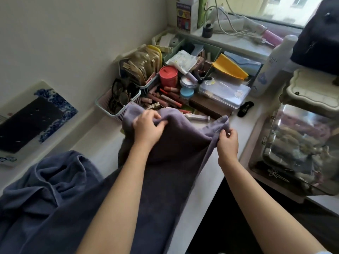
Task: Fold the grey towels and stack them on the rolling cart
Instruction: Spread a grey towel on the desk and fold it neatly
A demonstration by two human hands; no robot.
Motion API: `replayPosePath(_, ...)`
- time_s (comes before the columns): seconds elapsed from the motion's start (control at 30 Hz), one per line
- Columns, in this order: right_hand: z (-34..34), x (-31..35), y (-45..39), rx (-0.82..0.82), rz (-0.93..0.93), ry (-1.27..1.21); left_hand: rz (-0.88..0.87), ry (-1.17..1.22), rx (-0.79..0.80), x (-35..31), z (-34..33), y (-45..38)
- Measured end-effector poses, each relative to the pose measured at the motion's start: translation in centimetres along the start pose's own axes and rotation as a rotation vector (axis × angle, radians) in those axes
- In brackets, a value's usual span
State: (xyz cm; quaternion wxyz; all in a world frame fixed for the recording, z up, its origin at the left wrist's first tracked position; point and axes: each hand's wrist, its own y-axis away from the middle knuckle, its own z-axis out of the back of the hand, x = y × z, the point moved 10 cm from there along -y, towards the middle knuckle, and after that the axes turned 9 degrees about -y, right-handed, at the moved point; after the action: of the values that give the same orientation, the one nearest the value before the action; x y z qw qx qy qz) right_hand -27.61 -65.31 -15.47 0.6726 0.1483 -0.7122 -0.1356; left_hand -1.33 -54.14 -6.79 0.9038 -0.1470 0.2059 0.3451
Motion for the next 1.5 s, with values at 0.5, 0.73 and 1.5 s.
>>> replayPosePath(0.5, -2.5, -0.5, -4.6, 0.064, 0.316, 0.985, 0.087, -0.231, 0.465, 4.7, -11.7, -1.1)
replayPosePath(0.73, -1.8, -1.8, -7.1, 0.105, 0.170, 0.973, 0.128, -0.229, 0.476, 6.1, -11.4, -2.7)
replayPosePath(1.5, -0.1, 14.2, -9.4, 0.133, 0.422, 0.615, 0.078, 0.191, -0.043, -9.4, -3.2, -14.2)
